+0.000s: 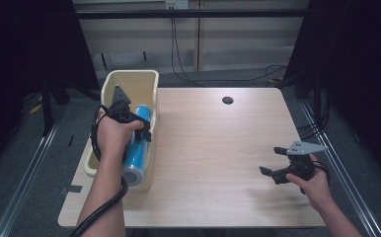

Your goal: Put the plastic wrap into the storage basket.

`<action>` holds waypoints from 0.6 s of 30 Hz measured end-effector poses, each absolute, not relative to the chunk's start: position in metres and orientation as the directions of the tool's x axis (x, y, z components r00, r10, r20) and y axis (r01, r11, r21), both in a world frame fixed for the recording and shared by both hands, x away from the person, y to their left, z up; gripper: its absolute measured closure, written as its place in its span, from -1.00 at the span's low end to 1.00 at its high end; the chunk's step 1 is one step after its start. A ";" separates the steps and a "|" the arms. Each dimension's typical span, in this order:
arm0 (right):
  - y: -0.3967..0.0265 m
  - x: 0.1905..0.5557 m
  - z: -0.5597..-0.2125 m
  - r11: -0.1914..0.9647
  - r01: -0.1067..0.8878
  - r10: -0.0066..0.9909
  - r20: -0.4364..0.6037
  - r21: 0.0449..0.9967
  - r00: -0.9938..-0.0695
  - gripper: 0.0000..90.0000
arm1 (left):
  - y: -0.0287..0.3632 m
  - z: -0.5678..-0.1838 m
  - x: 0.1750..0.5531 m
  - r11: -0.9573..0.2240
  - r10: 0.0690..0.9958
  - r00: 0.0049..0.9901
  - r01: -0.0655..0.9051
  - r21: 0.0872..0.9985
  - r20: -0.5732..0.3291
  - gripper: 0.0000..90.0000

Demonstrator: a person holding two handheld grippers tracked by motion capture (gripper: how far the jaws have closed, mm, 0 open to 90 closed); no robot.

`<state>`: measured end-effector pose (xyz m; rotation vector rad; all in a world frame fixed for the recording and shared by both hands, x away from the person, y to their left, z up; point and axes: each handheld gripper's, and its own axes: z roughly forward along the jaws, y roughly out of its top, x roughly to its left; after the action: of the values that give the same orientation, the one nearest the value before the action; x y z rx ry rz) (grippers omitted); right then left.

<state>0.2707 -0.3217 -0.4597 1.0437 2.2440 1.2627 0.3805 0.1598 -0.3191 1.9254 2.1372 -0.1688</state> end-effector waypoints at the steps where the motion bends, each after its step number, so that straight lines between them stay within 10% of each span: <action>1: -0.322 0.271 -0.460 0.328 0.424 0.749 0.041 0.844 -0.661 -0.92 | 0.160 -0.320 0.381 0.118 0.959 -0.092 0.990 0.080 -0.269 -0.28; 18: -0.320 0.271 -0.461 0.336 0.427 0.745 0.040 0.839 -0.666 -0.92 | 0.164 -0.328 0.383 0.150 0.950 -0.129 0.987 0.056 -0.284 -0.29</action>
<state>0.2712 -0.3200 -0.4611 1.0384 2.2545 1.2543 0.3833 0.1644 -0.3282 1.8849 2.1760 -0.2108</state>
